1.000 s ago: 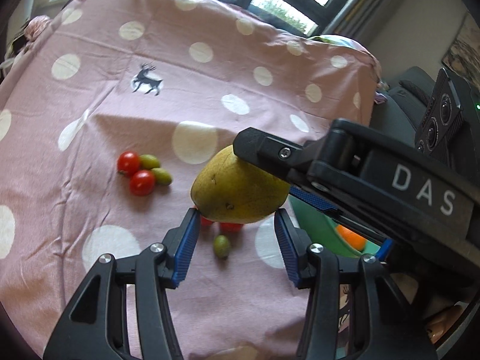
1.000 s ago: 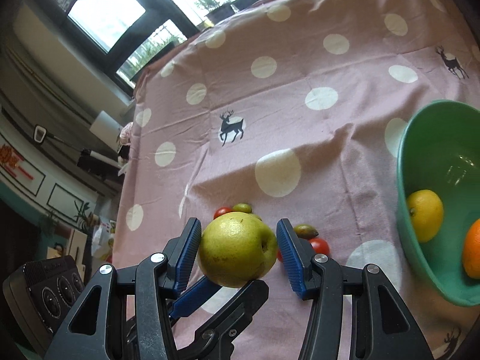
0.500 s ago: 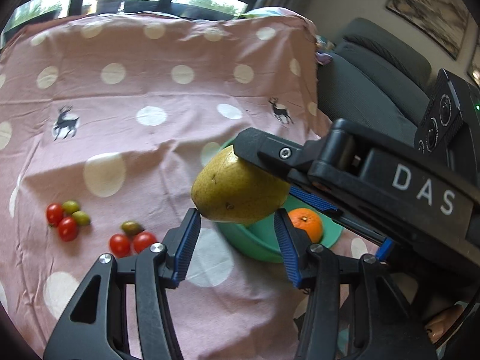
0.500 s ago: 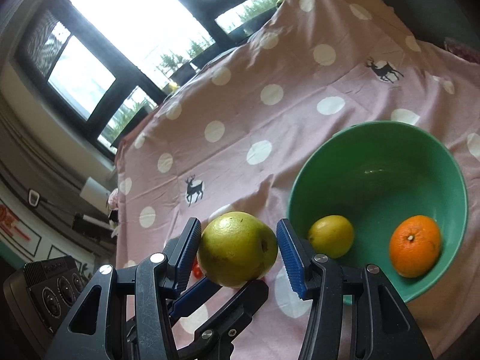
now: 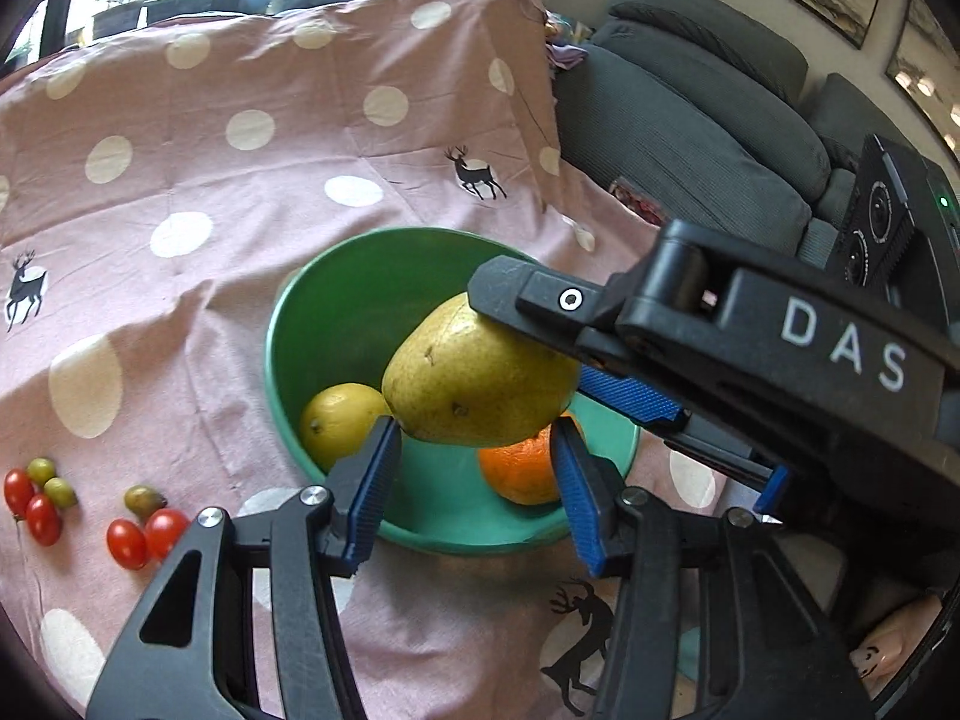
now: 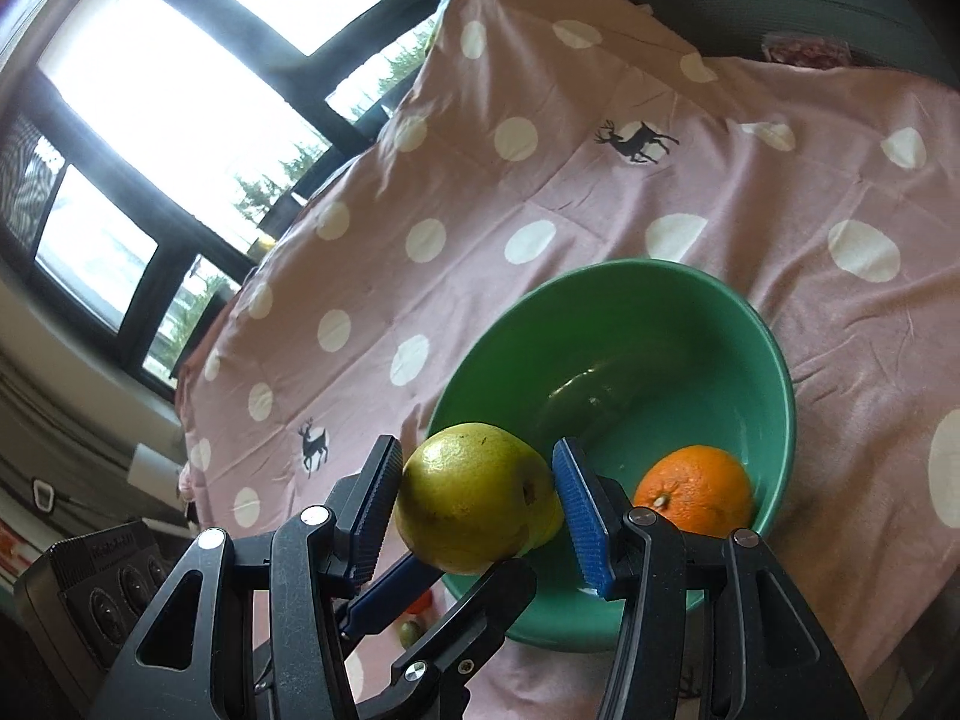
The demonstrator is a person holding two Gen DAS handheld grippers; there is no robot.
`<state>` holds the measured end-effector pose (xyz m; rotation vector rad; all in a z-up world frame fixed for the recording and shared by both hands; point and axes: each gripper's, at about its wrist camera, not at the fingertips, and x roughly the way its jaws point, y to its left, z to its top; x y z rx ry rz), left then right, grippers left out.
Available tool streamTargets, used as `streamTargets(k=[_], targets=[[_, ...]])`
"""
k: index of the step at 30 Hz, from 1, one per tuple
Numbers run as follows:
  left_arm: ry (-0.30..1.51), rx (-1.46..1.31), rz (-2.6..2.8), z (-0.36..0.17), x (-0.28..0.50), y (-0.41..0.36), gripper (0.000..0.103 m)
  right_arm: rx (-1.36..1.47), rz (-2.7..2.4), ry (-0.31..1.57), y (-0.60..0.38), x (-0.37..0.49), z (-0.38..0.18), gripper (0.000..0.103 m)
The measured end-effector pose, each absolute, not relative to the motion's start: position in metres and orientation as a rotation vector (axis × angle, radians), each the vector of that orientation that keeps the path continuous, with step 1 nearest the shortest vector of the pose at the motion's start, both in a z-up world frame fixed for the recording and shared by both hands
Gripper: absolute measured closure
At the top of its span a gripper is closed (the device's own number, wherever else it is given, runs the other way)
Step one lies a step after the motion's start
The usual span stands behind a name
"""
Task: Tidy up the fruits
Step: 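Lower the apple into the bowl and open the right gripper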
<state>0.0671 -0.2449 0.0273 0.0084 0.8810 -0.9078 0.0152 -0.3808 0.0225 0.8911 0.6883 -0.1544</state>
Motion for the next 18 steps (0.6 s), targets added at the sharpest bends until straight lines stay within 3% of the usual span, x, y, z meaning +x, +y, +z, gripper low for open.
streamTargets(k=[18], targets=[[0.947,0.013,-0.947,0.003,0.073,-0.263,0.052,0.948,-0.252,0.758,-0.396,0.012,-0.006,0.048]])
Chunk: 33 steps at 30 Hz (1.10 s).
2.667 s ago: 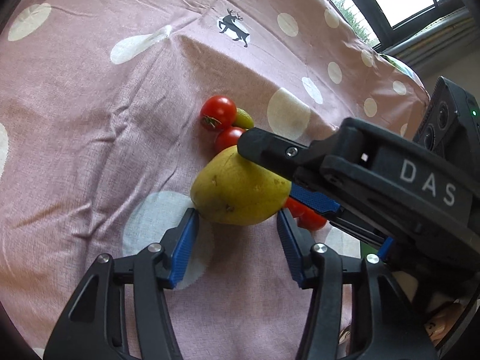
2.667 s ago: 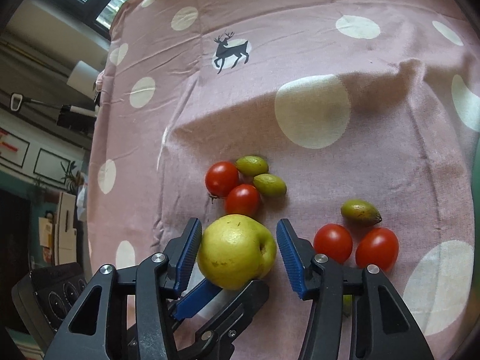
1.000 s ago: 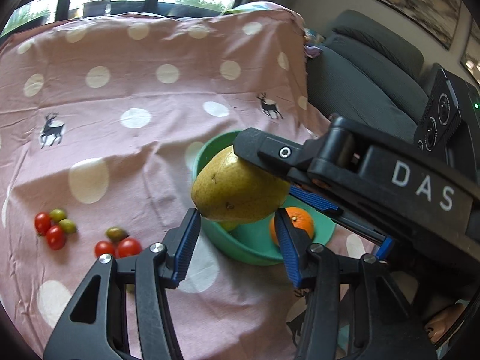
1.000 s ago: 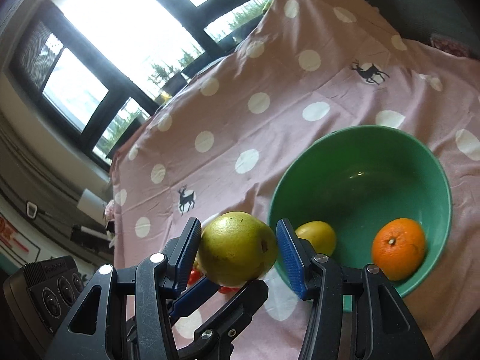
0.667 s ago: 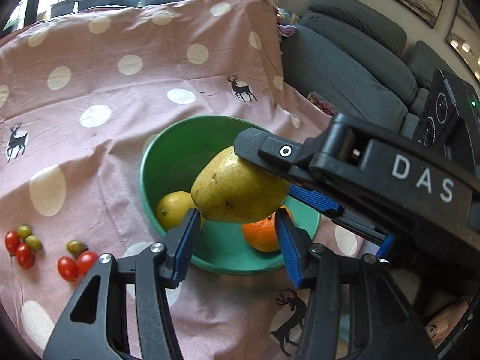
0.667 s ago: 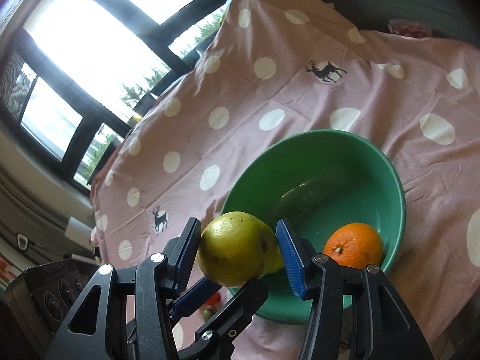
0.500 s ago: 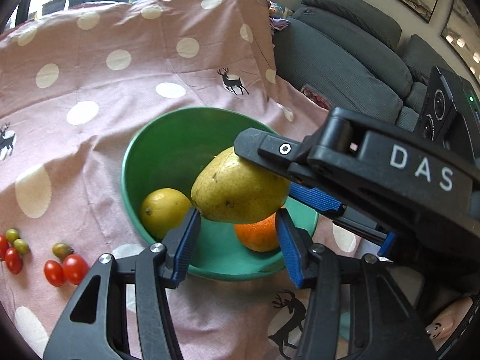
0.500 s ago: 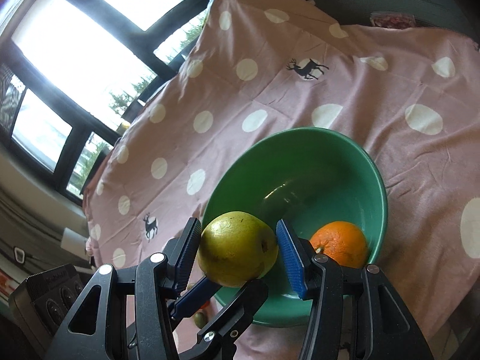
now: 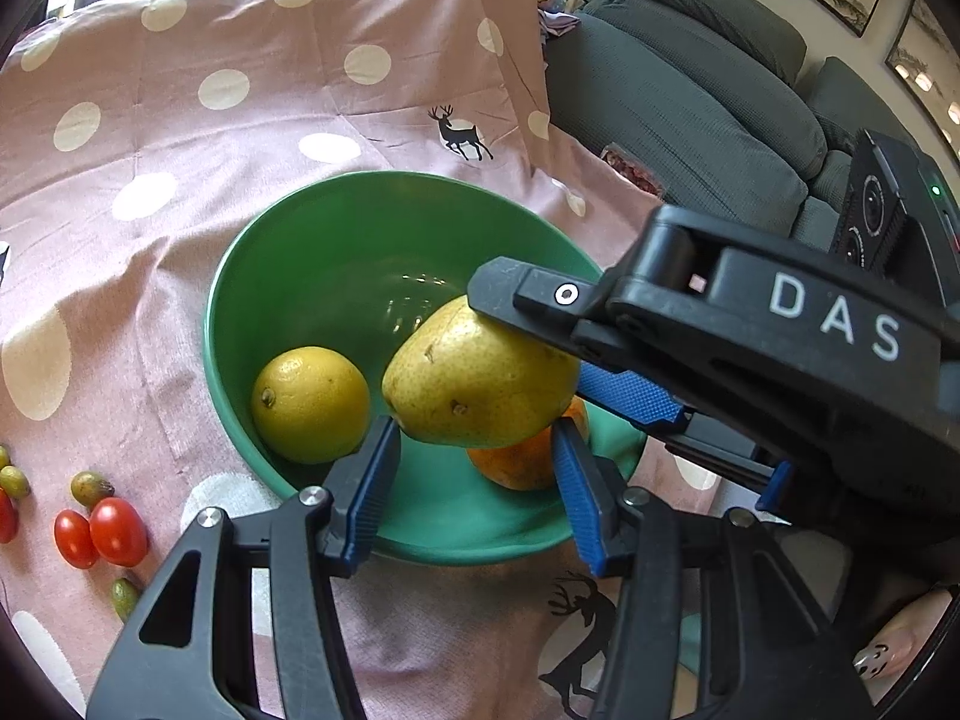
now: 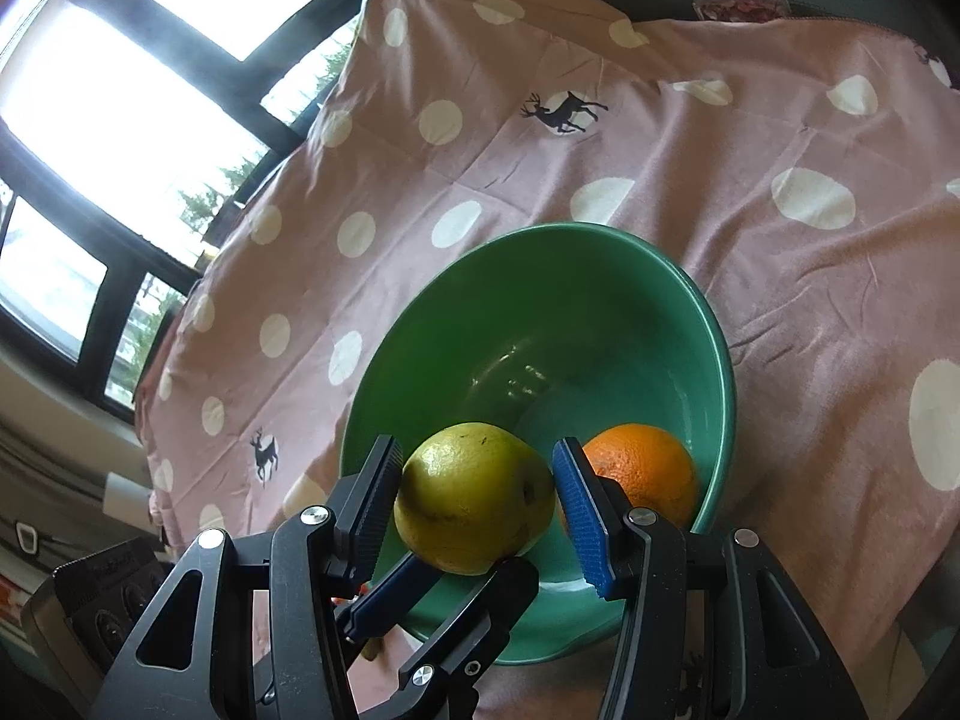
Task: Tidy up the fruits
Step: 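Lower the apple into the bowl and open the right gripper, then move the right gripper toward the red cherry tomatoes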
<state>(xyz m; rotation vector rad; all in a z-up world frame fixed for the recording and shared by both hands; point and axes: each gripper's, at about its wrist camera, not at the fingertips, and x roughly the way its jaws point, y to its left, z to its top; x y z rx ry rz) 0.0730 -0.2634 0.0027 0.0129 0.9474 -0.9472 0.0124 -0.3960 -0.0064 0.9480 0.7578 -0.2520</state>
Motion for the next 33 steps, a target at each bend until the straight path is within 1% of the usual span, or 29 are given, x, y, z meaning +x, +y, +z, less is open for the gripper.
streamTargets(k=[6,8,12,15,17,21,23,24,27,29,30,31,33], targets=[[0.933,0.022,-0.942,0.002,0.071,-0.262,0.052,0.949,-0.265,0.77,-0.396,0.012,-0.007,0.048],[0.912,0.034,-0.917,0.002,0.068,-0.262,0.05,0.962,-0.276,0.791,-0.396,0.012,-0.01,0.048],[0.922,-0.006,-0.939,0.003,0.069,-0.255,0.048,0.965,-0.272,0.753,-0.395,0.006,-0.006,0.048],[0.893,-0.03,-0.922,0.012,0.066,-0.243,0.04,0.935,-0.299,0.741,-0.394,0.003,0.0,0.048],[0.872,-0.06,-0.923,0.018,0.064,-0.233,0.027,0.926,-0.315,0.734,-0.393,0.0,0.003,0.048],[0.837,-0.138,-0.892,0.029,0.06,-0.207,0.013,0.936,-0.321,0.715,-0.392,-0.002,0.005,0.045],[0.808,-0.164,-0.847,0.033,0.056,-0.191,0.004,0.925,-0.327,0.71,-0.389,-0.002,0.008,0.043],[0.797,-0.175,-0.817,0.034,0.056,-0.184,0.002,0.918,-0.328,0.704,-0.386,-0.001,0.01,0.042],[0.785,-0.207,-0.714,0.037,0.062,-0.162,0.001,0.894,-0.316,0.677,-0.378,0.0,0.018,0.036],[0.789,-0.229,-0.628,0.035,0.07,-0.147,0.001,0.871,-0.3,0.66,-0.371,0.001,0.024,0.035],[0.792,-0.245,-0.588,0.033,0.073,-0.138,0.001,0.854,-0.292,0.651,-0.366,0.003,0.027,0.033],[0.796,-0.262,-0.554,0.031,0.076,-0.13,0.001,0.835,-0.286,0.644,-0.362,0.004,0.03,0.027],[0.812,-0.28,-0.484,0.029,0.083,-0.113,0.001,0.798,-0.268,0.633,-0.351,0.008,0.035,0.021]])
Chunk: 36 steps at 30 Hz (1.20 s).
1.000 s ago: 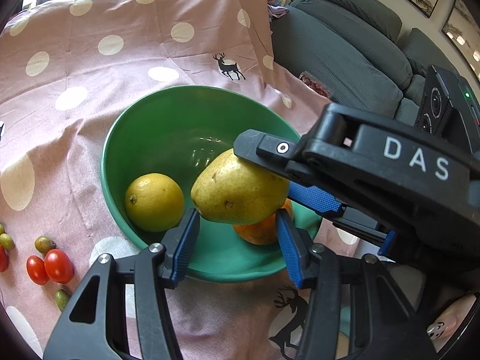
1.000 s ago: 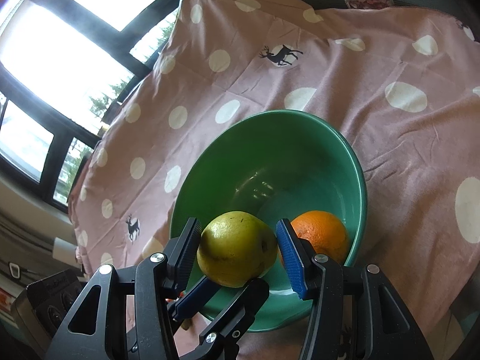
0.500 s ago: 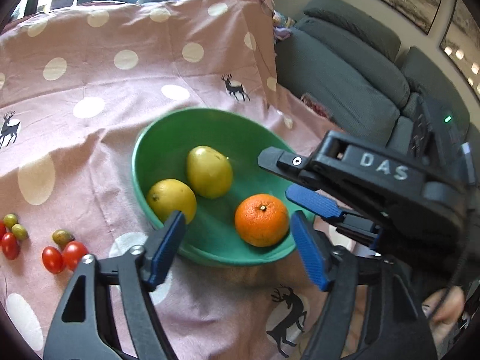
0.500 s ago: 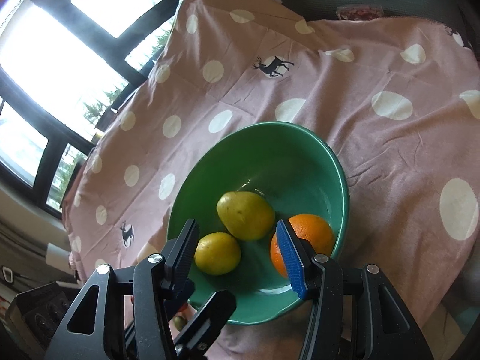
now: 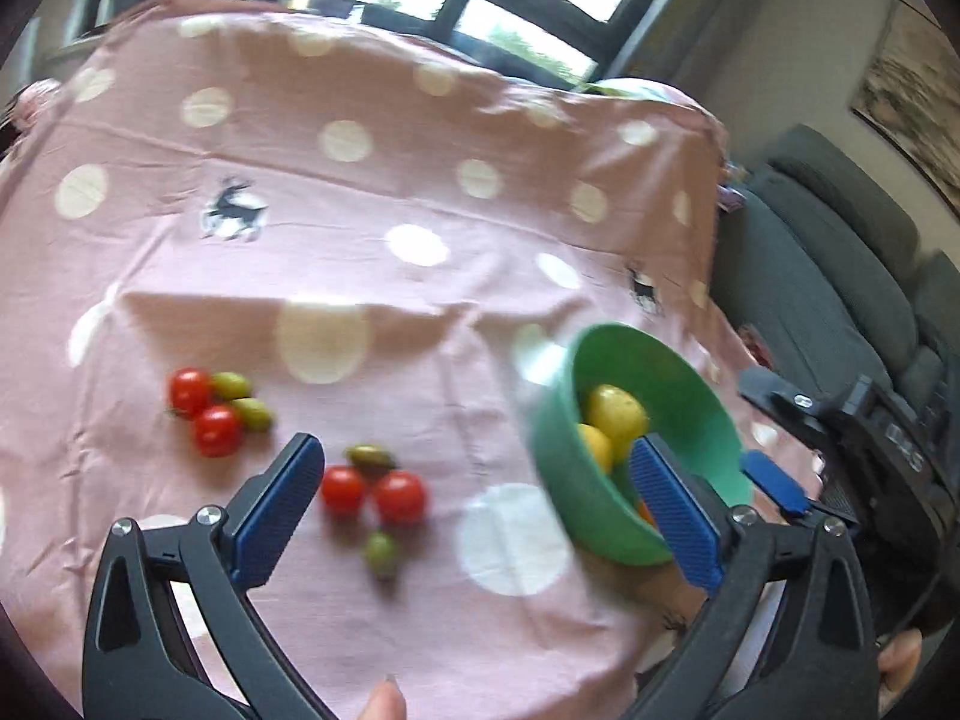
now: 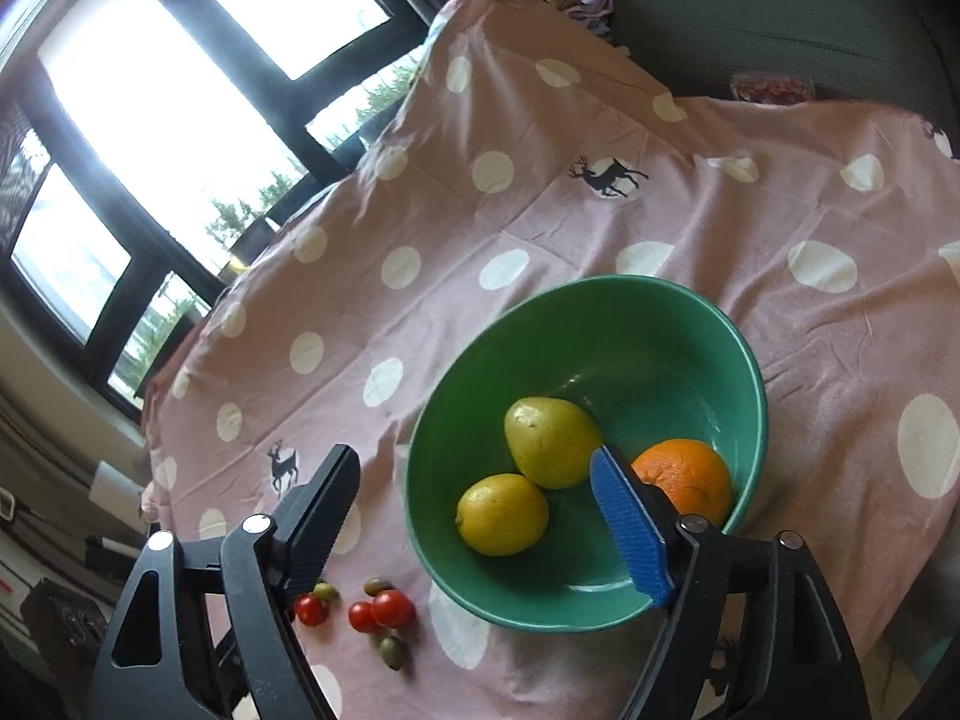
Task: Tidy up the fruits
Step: 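Move the right gripper toward the red cherry tomatoes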
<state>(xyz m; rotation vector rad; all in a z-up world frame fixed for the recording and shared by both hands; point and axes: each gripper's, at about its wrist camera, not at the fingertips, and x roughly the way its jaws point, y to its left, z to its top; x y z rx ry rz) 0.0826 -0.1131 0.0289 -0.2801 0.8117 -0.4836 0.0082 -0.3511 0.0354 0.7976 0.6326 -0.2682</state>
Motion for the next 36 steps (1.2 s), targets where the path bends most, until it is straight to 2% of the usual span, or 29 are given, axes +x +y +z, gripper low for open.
streamTargets(k=[5,12,18,27,36], targets=[[0.801,-0.234,-0.296,0.027,0.085,-0.072,0.001,0.721,-0.205,0.636,-0.324,0.021,0.045,0.02],[0.839,-0.322,-0.214,0.018,0.09,-0.022,0.001,0.646,-0.158,0.691,-0.29,0.04,0.045,0.02],[0.837,-0.375,-0.166,0.019,0.09,-0.008,0.001,0.597,-0.111,0.738,-0.263,0.055,0.043,0.02],[0.854,-0.314,-0.083,0.009,0.095,-0.001,0.003,0.562,-0.059,0.809,-0.238,0.068,0.034,0.02],[0.888,-0.324,-0.07,-0.001,0.1,0.003,0.01,0.611,-0.001,0.832,-0.238,0.073,0.027,0.02]])
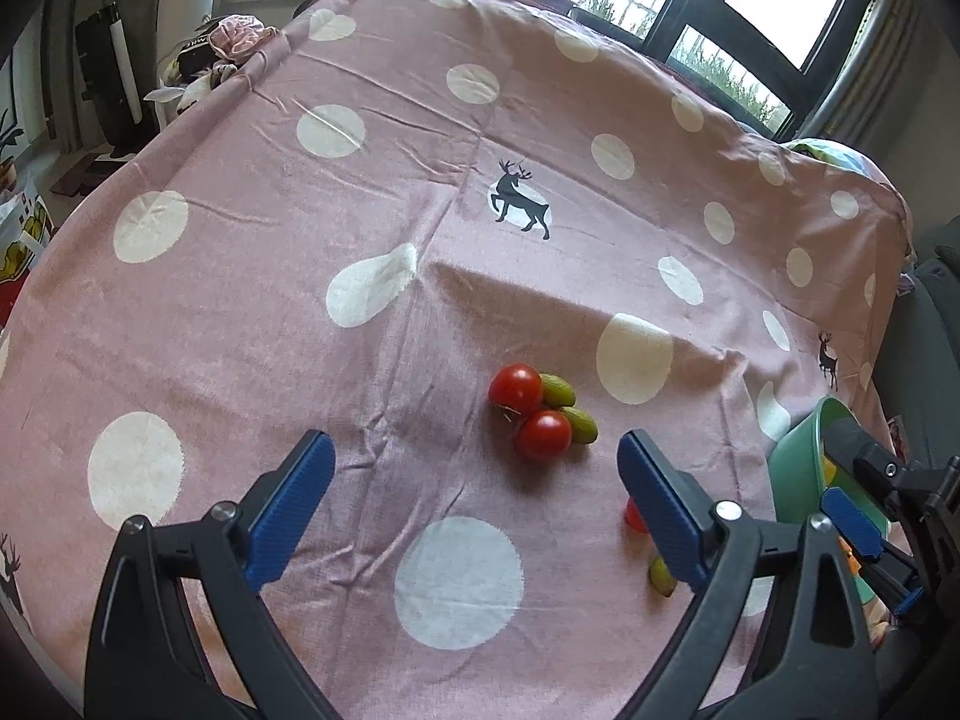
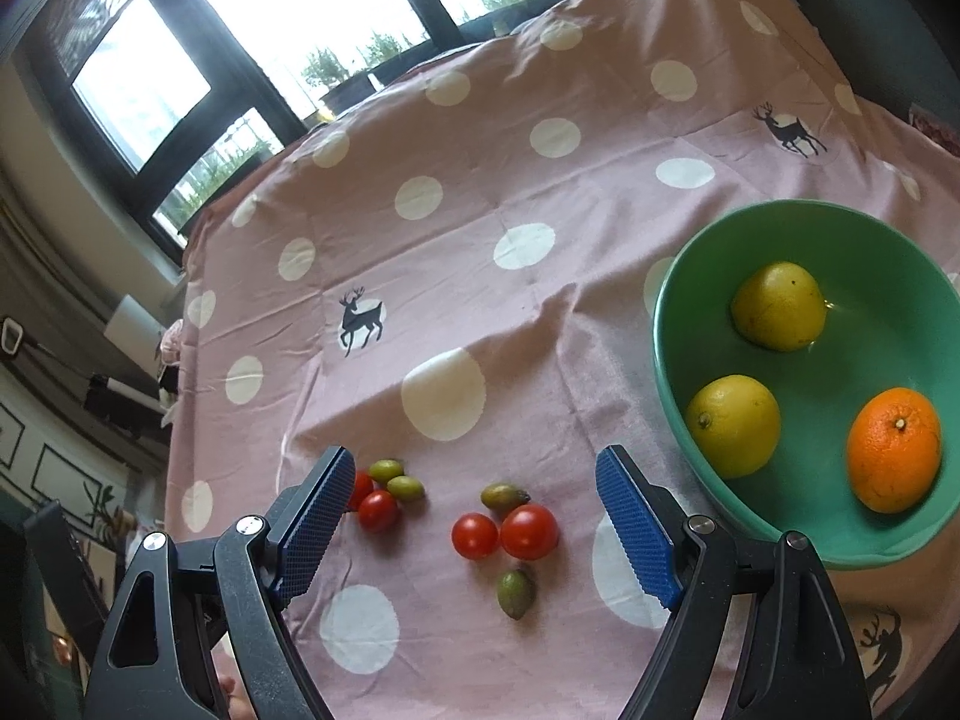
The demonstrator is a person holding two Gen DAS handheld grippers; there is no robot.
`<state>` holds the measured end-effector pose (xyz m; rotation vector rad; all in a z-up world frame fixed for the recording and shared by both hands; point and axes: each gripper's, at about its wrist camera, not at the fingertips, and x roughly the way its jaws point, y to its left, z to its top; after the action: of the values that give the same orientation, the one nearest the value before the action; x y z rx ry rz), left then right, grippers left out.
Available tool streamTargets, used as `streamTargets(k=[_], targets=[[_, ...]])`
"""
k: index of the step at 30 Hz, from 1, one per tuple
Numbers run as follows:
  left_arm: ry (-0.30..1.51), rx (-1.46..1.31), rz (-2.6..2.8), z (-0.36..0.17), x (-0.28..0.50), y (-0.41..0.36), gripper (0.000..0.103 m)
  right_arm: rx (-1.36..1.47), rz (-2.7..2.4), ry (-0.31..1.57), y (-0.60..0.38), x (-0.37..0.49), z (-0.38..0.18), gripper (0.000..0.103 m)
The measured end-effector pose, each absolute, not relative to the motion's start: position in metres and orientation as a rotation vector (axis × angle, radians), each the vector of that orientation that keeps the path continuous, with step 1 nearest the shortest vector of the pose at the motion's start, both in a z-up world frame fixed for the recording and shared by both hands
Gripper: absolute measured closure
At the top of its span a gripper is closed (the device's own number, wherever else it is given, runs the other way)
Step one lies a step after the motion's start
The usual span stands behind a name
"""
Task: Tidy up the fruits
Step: 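Move the right gripper toward the red cherry tomatoes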
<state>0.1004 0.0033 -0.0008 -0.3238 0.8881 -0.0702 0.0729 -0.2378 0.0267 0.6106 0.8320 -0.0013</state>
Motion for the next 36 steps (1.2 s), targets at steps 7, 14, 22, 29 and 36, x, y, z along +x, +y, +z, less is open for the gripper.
streamTargets(k=[7,14,22,29,36], targets=[[0.929,-0.328,-0.1,-0.012,0.108,-0.006,0.033,0.588,0.024,0.946,-0.226,0.083,0.012,0.038],[1.001,-0.365,-0.124,-0.032,0.123,-0.012,0.053,0.558,0.009,1.061,-0.221,0.094,-0.014,0.056],[1.008,-0.487,-0.142,-0.039,0.136,-0.009,0.054,0.57,0.0,1.116,-0.226,0.098,-0.031,0.057],[1.041,-0.519,-0.14,-0.048,0.145,-0.015,0.054,0.577,0.014,1.157,-0.225,0.103,-0.044,0.068],[1.028,-0.513,-0.119,-0.051,0.15,-0.017,0.054,0.578,0.017,1.172,-0.223,0.106,-0.05,0.068]])
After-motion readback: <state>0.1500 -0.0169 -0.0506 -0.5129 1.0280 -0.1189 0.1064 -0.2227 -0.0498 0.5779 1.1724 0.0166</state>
